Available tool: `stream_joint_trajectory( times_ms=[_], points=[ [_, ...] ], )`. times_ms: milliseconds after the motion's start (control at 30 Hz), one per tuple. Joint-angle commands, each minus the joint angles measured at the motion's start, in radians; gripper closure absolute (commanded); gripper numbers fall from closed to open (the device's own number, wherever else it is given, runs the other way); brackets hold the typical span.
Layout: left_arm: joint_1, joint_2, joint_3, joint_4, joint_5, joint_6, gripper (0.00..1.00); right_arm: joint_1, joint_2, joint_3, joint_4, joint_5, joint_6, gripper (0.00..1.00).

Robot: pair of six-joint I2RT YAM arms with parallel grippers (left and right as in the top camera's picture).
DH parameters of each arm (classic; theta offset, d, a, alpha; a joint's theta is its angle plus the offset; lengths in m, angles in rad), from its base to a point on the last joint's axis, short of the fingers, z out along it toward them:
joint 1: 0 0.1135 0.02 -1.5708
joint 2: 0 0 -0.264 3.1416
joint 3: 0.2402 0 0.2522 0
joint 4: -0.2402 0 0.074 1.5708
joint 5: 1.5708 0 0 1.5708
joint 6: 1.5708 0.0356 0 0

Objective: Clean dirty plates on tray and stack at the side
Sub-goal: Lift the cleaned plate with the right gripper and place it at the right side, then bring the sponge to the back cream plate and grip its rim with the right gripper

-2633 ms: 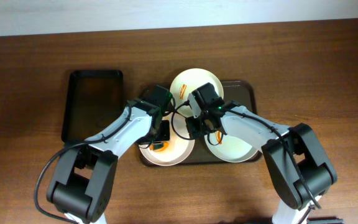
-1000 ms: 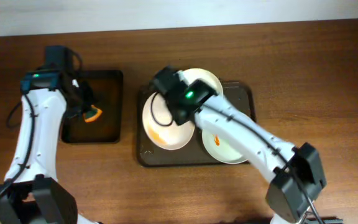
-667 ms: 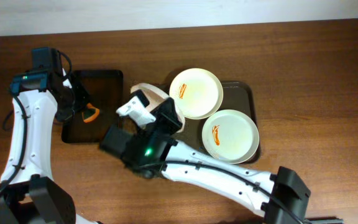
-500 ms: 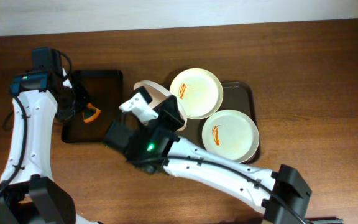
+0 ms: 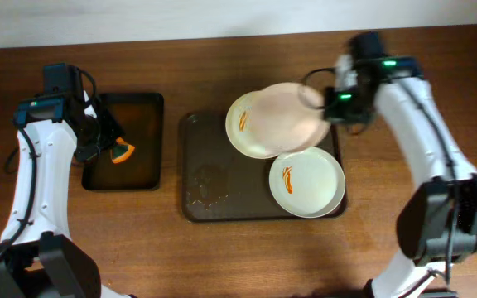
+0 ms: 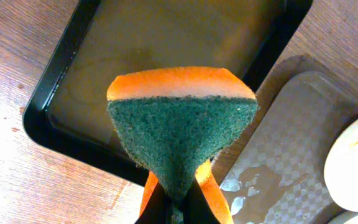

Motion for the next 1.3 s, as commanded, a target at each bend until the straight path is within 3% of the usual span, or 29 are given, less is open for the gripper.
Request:
stream_joint_trajectory(
  times_ms=[0, 133, 300, 400, 467, 533, 600, 667, 733, 800, 833, 900, 1033, 1267],
  points=[
    [-0.005, -0.005, -0.007, 0.004, 0.010, 0.017, 1.00, -0.209, -0.023, -0.080, 0.061, -0.024, -0.029, 0.96],
    [-0.005, -0.005, -0.007, 0.004, 0.010, 0.017, 1.00, -0.406, -0.014, -0.168, 0.210, -0.021, -0.028, 0.96],
    [-0.005, -0.005, -0.007, 0.007, 0.010, 0.017, 1.00, -0.494, 0.038, -0.198, 0.244, 0.058, 0.077, 0.95],
    [-0.005, -0.005, -0.007, 0.008, 0.009, 0.024, 1.00, -0.494, 0.042, -0.198, 0.246, 0.077, 0.077, 0.76],
    [-0.005, -0.005, -0.007, 0.008, 0.009, 0.024, 1.00, -0.493, 0.042, -0.198, 0.233, 0.021, 0.076, 0.48],
    [-0.005, -0.005, -0.007, 0.008, 0.010, 0.024, 1.00, -0.490, 0.042, -0.198, 0.228, -0.150, 0.026, 0.46],
    [-0.005, -0.005, -0.007, 0.009, 0.010, 0.024, 1.00, -0.435, 0.042, -0.197, 0.239, -0.455, -0.139, 0.44],
    [-0.005, -0.005, -0.007, 0.015, 0.010, 0.024, 1.00, -0.300, 0.042, -0.197, 0.237, -0.453, -0.198, 0.41],
    [-0.005, -0.005, -0.007, 0.016, 0.010, 0.024, 1.00, -0.141, 0.042, -0.197, 0.265, -0.327, -0.174, 0.41],
    [-0.005, -0.005, -0.007, 0.016, 0.010, 0.024, 1.00, 0.026, 0.045, -0.197, 0.319, -0.048, -0.080, 0.40],
    [-0.005, -0.005, -0.007, 0.015, 0.010, 0.024, 1.00, 0.102, 0.054, -0.198, 0.341, 0.134, -0.018, 0.29],
    [-0.005, -0.005, -0.007, 0.015, 0.010, 0.026, 1.00, 0.200, 0.095, -0.198, 0.391, 0.272, 0.047, 0.29],
    [-0.005, -0.005, -0.007, 0.015, 0.010, 0.043, 1.00, 0.226, 0.190, -0.198, 0.480, 0.246, 0.055, 0.30],
    [-0.005, -0.005, -0.007, 0.023, 0.010, 0.043, 1.00, 0.237, 0.218, -0.198, 0.537, 0.109, 0.018, 0.85]
  ],
)
